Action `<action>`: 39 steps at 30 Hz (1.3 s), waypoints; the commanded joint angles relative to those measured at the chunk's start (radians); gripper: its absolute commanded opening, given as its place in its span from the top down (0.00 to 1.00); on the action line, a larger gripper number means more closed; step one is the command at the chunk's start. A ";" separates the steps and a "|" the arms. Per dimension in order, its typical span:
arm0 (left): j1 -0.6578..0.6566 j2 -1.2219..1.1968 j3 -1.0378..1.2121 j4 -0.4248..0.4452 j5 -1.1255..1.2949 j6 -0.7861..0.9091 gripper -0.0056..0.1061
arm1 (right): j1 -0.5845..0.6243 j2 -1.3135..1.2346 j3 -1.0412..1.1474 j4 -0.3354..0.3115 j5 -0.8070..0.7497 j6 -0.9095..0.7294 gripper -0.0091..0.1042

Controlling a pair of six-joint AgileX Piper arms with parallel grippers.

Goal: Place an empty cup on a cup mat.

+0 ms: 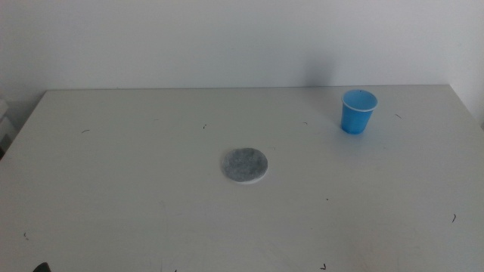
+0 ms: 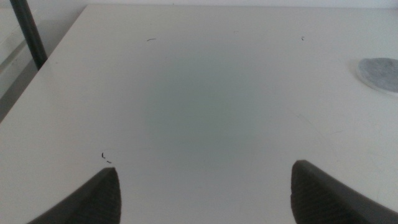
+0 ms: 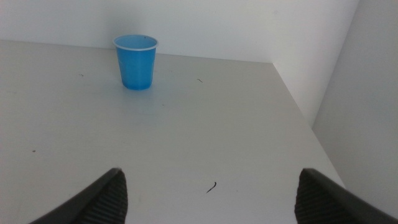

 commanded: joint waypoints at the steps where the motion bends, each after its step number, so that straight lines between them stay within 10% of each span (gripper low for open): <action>1: 0.001 -0.004 -0.006 0.000 -0.067 -0.011 0.01 | -0.001 -0.018 -0.043 -0.005 -0.057 -0.007 0.09; 20: 0.001 -0.004 -0.006 0.000 -0.067 -0.011 0.01 | -0.001 0.531 -0.540 0.045 0.071 0.000 0.09; 39: 0.001 -0.004 -0.006 0.000 -0.067 -0.011 0.01 | -0.001 1.299 -1.488 0.161 0.608 0.035 0.09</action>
